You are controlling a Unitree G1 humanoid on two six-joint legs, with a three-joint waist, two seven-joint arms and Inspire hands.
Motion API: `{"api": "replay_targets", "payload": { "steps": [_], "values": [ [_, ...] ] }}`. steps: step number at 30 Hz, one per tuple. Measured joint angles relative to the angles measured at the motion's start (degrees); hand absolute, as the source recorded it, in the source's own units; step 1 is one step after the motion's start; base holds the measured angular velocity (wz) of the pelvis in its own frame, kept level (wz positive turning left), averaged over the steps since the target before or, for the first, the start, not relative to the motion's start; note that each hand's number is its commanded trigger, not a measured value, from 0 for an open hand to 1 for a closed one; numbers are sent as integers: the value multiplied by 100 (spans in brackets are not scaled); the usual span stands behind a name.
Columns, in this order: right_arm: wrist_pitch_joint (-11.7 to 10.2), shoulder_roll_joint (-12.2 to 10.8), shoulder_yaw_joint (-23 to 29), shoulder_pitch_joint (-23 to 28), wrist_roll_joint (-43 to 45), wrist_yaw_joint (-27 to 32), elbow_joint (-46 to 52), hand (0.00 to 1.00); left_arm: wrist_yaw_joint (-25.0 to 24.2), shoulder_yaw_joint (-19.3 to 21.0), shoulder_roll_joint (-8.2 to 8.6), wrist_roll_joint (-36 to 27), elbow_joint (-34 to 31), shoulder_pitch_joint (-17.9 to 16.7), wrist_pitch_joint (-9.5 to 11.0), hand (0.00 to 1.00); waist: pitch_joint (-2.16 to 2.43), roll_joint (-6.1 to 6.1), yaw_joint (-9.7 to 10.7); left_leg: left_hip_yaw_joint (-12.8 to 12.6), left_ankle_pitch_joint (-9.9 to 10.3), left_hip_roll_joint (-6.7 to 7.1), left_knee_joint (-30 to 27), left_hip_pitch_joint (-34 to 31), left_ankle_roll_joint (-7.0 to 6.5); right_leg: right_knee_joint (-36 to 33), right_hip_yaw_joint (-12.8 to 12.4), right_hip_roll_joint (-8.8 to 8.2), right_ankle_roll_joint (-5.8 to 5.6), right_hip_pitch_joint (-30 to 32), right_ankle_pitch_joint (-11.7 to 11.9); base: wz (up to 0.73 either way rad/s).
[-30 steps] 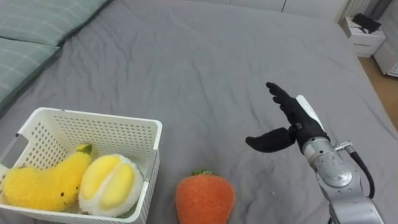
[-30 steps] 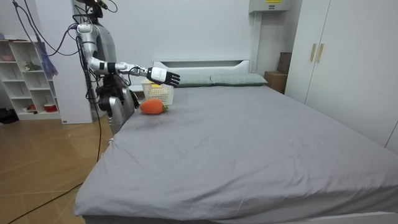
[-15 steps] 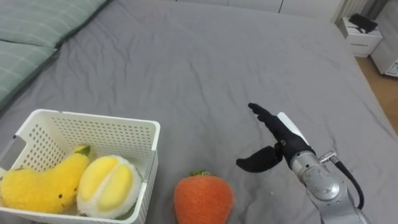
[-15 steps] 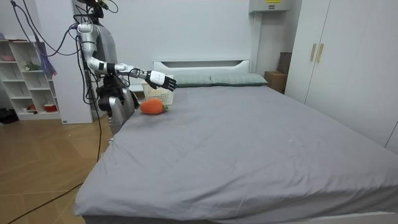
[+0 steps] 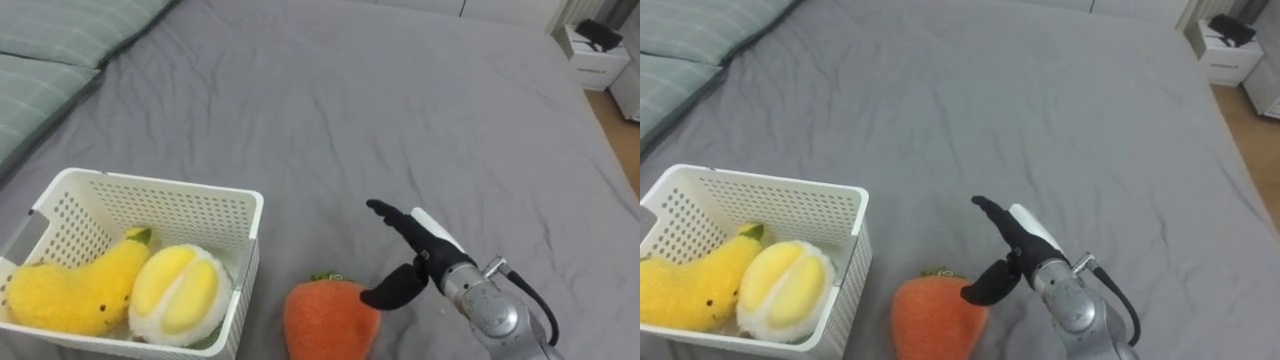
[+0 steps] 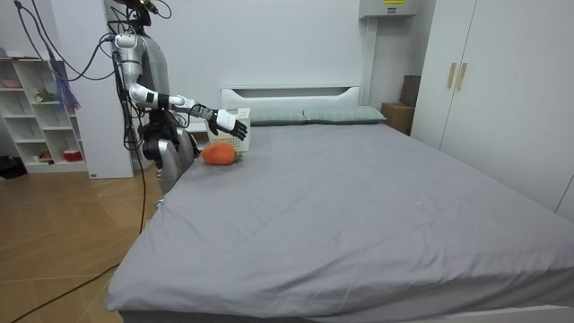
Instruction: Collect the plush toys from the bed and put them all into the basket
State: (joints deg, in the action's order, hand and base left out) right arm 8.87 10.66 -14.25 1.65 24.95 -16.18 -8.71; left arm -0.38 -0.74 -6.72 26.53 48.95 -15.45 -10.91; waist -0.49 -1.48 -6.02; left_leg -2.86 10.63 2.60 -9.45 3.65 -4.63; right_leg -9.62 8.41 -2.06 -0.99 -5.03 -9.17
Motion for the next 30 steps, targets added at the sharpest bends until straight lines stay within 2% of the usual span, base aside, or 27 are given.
{"api": "replay_targets", "payload": {
  "steps": [5,7,12,16,20,23,30],
  "values": [
    [17,-12,-27,60,203,-163,-6,0,31,8,25,0,16,13,0,0,-15,-37,-74,53,0,8,-1,2,0,5,150,-16,0,-32,0,5],
    [90,-65,-32,60,240,-169,-71,0,95,5,14,2,108,18,-1,0,-22,-78,-75,134,0,14,-7,1,0,8,266,-26,0,-72,0,16],
    [130,-108,-141,54,236,-224,-372,0,146,2,15,-1,297,47,-2,0,8,-149,-239,173,0,21,-22,-8,0,11,337,-34,-1,-92,0,5],
    [135,-189,-312,54,280,-228,-600,0,148,-27,18,1,417,-18,-4,0,5,-151,-290,223,0,29,-55,-28,0,10,342,-35,0,-112,0,7],
    [129,-247,-309,12,283,-216,-1039,0,136,-167,39,1,405,-33,5,0,-17,-111,-302,452,14,83,-202,-148,-5,9,578,-76,-5,-137,-3,27],
    [132,-279,-307,11,392,-223,-1160,0,80,-265,88,13,369,-68,-2,0,-45,-50,-385,593,12,125,-245,-244,-11,5,712,-104,-11,-116,-7,21],
    [132,-257,-293,-275,441,-218,-1544,0,-39,-311,121,4,332,-173,-70,0,-34,-57,-433,849,6,197,-429,-475,-4,9,959,-136,-12,-77,-57,23]
  ]
}}
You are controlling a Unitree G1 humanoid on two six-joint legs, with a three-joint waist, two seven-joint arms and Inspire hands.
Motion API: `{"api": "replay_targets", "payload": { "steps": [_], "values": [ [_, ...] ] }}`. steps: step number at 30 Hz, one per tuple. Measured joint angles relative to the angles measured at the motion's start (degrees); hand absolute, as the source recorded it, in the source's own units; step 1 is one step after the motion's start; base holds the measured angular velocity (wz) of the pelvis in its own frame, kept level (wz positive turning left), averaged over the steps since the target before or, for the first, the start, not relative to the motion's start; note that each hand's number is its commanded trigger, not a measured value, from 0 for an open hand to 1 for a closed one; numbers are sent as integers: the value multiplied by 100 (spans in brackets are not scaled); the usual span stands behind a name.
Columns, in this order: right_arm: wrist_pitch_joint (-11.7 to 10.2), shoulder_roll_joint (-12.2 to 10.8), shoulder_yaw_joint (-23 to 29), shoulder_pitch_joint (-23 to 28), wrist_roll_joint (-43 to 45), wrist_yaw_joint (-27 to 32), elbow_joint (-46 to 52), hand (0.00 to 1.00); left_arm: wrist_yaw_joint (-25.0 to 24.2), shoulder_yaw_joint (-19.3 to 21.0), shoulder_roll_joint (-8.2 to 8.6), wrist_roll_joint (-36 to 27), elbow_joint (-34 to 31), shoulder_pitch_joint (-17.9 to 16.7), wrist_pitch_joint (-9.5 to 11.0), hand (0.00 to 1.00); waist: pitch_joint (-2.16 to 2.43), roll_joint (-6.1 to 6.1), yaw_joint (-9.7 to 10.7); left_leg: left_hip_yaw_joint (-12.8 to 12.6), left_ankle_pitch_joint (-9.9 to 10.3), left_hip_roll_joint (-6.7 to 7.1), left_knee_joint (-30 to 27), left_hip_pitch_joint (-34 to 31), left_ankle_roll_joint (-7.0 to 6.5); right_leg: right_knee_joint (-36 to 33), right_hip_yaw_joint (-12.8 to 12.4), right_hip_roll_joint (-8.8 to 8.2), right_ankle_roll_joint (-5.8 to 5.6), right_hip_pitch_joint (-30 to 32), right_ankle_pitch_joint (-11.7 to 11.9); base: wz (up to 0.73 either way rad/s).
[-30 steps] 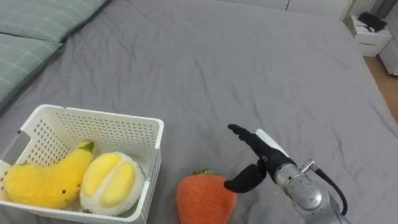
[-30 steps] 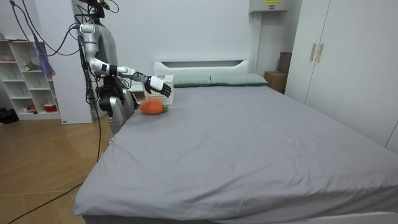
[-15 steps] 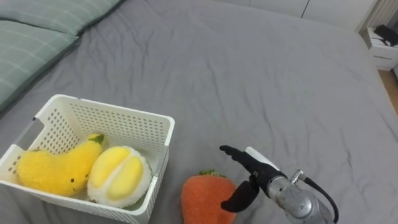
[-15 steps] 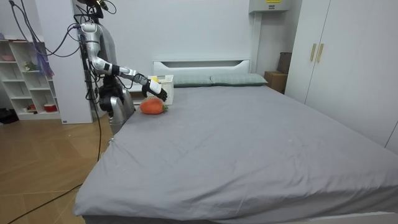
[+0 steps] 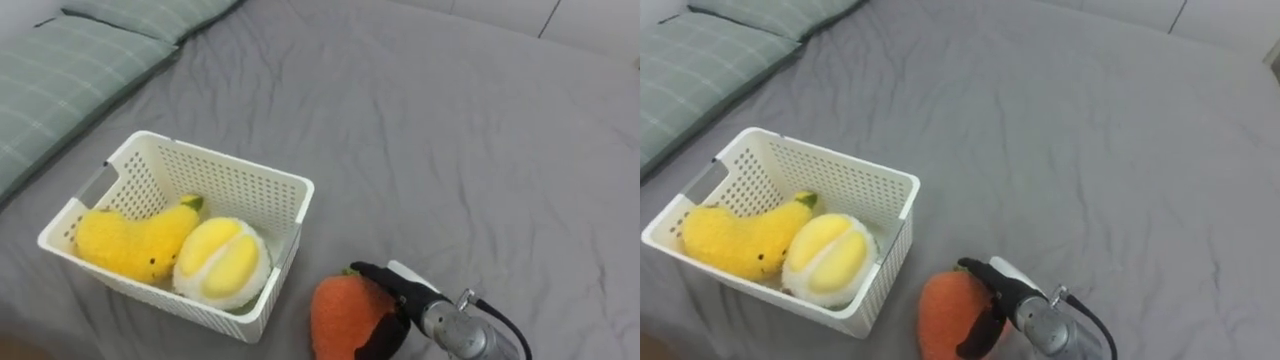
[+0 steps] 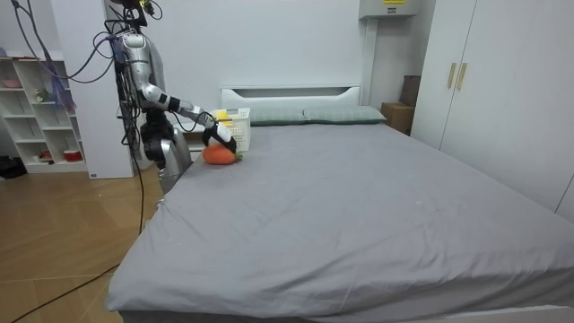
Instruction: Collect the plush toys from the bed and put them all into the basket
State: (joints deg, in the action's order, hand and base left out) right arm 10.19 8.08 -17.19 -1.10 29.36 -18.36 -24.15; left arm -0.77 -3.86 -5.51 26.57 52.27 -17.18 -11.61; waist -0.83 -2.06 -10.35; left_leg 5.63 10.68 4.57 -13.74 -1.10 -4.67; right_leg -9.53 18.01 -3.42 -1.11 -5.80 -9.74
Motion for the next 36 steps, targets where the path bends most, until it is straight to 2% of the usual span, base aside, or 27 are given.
{"api": "replay_targets", "payload": {
  "steps": [1,7,14,15,16,18,22,28,36],
  "values": [
    [0,-2,17,-54,-10,28,-84,0,-2,-36,3,-4,2,0,1,0,8,-7,-18,51,-8,17,-21,-33,-1,0,72,-13,0,2,-1,21],
    [-24,-47,58,-328,-111,408,-543,0,-3,-41,50,-4,-1,-6,17,0,-7,30,-109,236,-66,85,-22,-95,0,-5,274,-61,-4,6,-23,16],
    [-89,-46,69,-390,-213,786,-927,0,-3,-76,57,-6,-49,-138,-9,0,0,63,-244,300,-114,118,-26,-156,0,-4,334,-81,10,39,-47,8],
    [-89,-40,106,-397,-206,807,-1002,42,-3,-76,59,-7,-49,-141,-9,0,7,74,-252,301,-118,120,-43,-170,-4,-6,377,-93,16,36,-54,11],
    [-89,-18,115,-398,-185,839,-1031,71,-3,-76,59,-6,-49,-140,-7,0,15,89,-249,319,-118,127,-78,-199,-4,-11,421,-107,18,37,-60,13],
    [-115,25,127,-407,-167,840,-1030,100,-3,-76,52,-5,-49,-140,-1,0,29,119,-249,350,-119,134,-110,-242,-4,-26,447,-127,18,76,-62,10],
    [-216,111,167,-462,-167,903,-1245,100,-4,-75,-2,-5,-49,-154,-2,0,41,153,-299,399,-144,156,-89,-215,-1,-40,499,-155,18,48,-87,5],
    [-452,150,154,-510,-203,1340,-1812,100,-3,-80,-46,-6,-69,-183,37,0,27,135,-406,450,-143,183,-90,-121,-1,-20,600,-182,4,-95,-134,6],
    [-539,149,76,-507,-233,1415,-2048,100,-3,-78,-52,-26,-60,-231,73,0,19,97,-409,468,-147,200,-90,-99,-8,1,627,-157,-2,-140,-133,1]
  ]
}}
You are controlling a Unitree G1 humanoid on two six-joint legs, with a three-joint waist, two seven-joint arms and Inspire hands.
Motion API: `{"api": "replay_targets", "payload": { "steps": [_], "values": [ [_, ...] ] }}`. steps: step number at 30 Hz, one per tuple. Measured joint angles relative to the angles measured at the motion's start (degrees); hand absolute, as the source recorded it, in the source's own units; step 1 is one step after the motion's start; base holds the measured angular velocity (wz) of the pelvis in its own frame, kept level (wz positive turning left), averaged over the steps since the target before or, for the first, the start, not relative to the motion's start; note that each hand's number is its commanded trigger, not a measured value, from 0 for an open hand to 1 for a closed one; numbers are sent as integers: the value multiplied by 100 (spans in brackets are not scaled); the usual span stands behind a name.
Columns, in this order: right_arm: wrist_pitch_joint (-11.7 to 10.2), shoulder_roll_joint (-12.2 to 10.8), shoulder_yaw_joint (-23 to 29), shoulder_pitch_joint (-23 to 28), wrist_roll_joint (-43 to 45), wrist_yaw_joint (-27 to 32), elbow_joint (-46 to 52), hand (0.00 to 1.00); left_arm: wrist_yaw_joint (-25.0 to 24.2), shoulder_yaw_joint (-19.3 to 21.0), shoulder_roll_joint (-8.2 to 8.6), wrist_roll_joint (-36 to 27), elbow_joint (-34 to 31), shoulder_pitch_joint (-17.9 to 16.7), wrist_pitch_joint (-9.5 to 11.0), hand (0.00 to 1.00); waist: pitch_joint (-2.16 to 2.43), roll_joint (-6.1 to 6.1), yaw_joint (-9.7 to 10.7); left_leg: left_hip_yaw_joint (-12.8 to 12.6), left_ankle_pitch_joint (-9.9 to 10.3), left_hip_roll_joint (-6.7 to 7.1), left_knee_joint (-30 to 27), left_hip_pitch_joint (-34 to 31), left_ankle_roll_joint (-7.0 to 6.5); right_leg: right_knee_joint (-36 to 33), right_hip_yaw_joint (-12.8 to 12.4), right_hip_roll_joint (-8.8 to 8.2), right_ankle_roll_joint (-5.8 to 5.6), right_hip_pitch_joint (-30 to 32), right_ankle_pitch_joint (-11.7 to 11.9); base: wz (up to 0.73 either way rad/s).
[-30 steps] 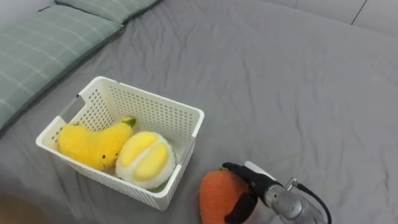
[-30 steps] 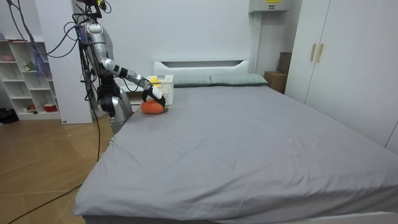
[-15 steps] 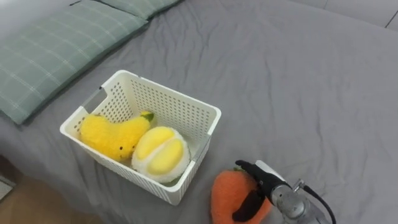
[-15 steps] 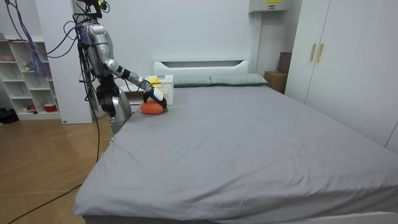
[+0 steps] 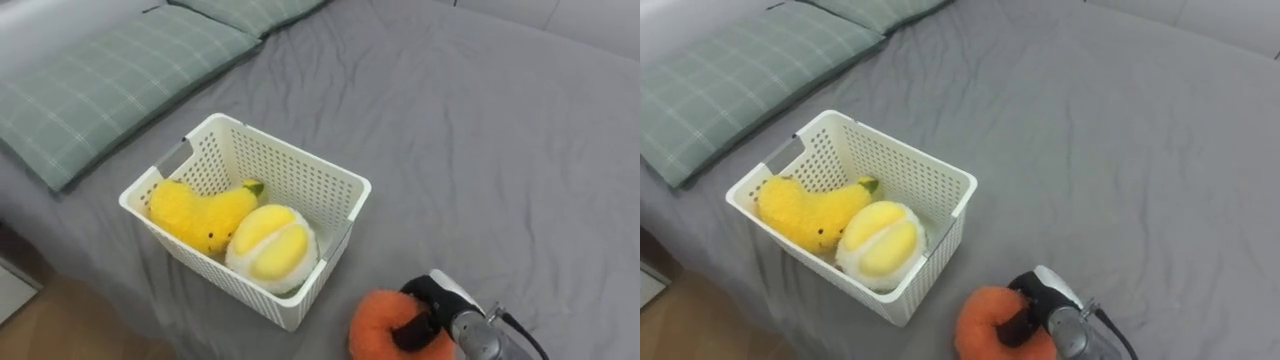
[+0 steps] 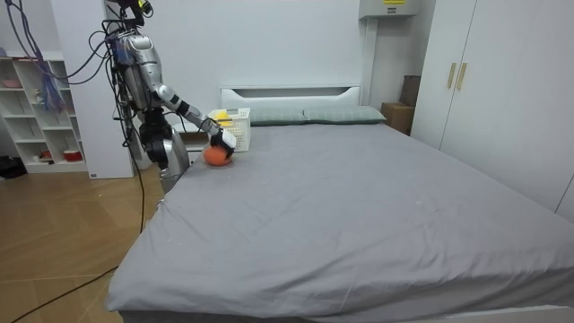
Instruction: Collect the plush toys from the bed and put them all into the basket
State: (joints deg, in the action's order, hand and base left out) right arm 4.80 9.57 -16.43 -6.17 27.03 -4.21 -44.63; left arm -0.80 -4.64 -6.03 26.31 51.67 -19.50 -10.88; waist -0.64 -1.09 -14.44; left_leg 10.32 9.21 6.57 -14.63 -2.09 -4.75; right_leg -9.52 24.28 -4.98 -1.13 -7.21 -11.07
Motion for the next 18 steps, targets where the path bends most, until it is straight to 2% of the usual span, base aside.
{"api": "replay_targets", "payload": {
  "steps": [4,8,12,16,18],
  "values": [
    [-1,-5,-29,4,23,-14,-4,100,-1,1,-1,-5,0,-5,11,0,-25,-25,24,31,0,9,11,69,0,67,1,-3,-10,-103,6,3],
    [-2,10,-12,4,61,-13,7,100,-51,10,4,-89,-1,7,22,0,-20,-57,49,56,-2,14,12,77,-1,86,-58,9,-18,-116,13,3],
    [-8,109,36,4,1,-9,203,100,-116,204,5,-71,10,-7,51,0,-26,-93,126,33,-13,9,81,188,-2,88,-98,9,-20,-185,26,-4],
    [-38,229,367,-63,-386,47,307,100,-127,421,-10,-84,19,-5,46,0,-4,-137,178,-65,-24,-9,159,320,-9,81,-256,5,-22,-230,25,-16],
    [19,308,441,-57,-475,44,492,100,-134,449,-29,-111,20,50,43,0,25,-182,227,-124,-24,-22,193,358,-15,78,-321,6,-22,-229,25,-17]
  ]
}}
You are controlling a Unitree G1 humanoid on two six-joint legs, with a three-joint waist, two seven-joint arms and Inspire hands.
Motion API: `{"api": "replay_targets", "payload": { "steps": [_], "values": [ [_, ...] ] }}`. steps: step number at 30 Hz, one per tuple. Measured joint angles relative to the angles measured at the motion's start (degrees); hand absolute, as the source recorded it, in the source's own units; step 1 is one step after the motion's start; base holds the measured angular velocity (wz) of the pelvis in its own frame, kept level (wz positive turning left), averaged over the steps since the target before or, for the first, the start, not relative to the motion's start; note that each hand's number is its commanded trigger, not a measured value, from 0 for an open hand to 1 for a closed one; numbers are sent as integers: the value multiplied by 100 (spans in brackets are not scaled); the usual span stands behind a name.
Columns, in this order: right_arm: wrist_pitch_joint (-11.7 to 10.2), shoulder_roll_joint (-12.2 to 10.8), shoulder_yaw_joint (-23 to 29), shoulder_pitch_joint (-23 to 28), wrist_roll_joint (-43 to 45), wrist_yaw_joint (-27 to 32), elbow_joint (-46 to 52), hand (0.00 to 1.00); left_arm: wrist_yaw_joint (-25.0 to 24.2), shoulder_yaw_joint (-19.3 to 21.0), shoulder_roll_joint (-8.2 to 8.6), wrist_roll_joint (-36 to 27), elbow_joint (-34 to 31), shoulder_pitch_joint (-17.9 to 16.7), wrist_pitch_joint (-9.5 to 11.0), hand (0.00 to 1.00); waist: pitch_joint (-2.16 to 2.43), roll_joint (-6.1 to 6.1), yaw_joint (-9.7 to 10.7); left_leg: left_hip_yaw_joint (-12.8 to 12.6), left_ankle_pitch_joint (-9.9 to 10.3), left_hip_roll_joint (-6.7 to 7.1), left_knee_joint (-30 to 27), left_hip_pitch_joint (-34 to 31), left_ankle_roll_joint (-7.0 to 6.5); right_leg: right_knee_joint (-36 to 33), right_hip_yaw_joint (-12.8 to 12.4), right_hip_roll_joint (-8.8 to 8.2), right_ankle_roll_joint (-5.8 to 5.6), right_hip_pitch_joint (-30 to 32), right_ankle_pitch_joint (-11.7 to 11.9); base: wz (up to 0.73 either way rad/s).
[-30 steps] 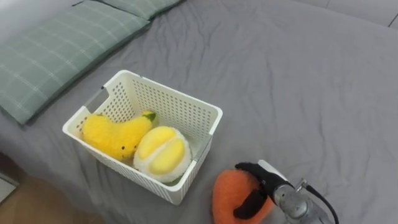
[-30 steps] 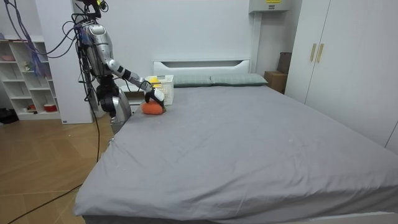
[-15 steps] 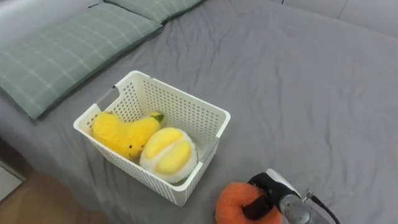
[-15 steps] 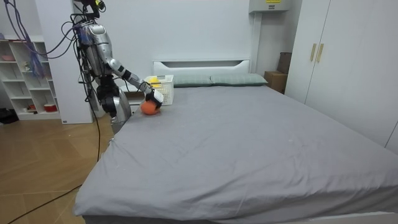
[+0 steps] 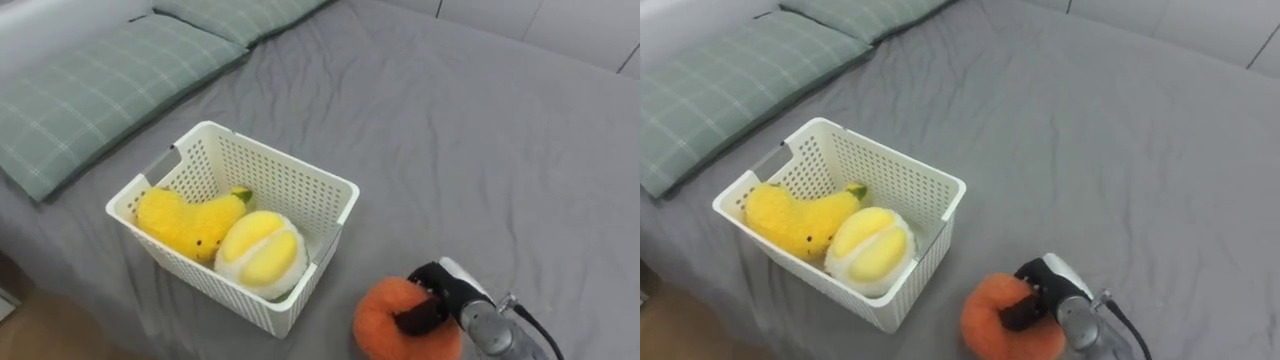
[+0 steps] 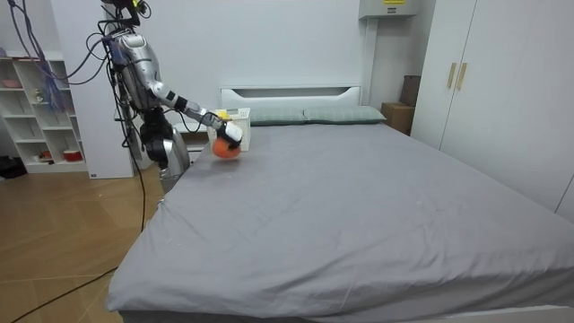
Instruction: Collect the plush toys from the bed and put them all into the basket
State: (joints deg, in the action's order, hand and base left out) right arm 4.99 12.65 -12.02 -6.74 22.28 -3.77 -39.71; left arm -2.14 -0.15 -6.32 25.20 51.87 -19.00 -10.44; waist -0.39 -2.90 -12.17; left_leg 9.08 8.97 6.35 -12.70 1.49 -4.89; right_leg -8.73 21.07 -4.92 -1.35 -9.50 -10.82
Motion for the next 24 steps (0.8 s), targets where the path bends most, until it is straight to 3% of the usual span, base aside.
{"api": "replay_targets", "payload": {
  "steps": [3,7,12,18,24],
  "values": [
    [9,105,49,-1,-76,80,714,100,1,175,-30,13,1,27,0,0,2,-71,109,-115,3,-35,50,41,-3,1,-113,32,1,15,10,-17],
    [4,114,490,5,-181,213,1647,100,14,468,-68,55,-10,206,10,0,-5,-106,268,-247,17,-65,102,125,-21,8,-245,63,3,-10,29,-15],
    [-3,174,773,-2,-424,393,2483,100,16,443,-180,51,-25,357,13,0,-3,-66,429,-357,25,-88,143,187,-32,1,-457,88,5,11,51,-15],
    [17,175,777,-8,-394,352,3142,100,18,405,-130,49,-14,457,14,0,10,32,549,-580,94,-152,148,187,-43,-114,-713,120,7,144,63,-20],
    [11,176,777,-13,-378,284,3863,100,18,324,-90,44,-150,529,26,0,20,21,581,-723,105,-190,200,190,-45,-112,-837,140,16,217,72,-13]
  ]
}}
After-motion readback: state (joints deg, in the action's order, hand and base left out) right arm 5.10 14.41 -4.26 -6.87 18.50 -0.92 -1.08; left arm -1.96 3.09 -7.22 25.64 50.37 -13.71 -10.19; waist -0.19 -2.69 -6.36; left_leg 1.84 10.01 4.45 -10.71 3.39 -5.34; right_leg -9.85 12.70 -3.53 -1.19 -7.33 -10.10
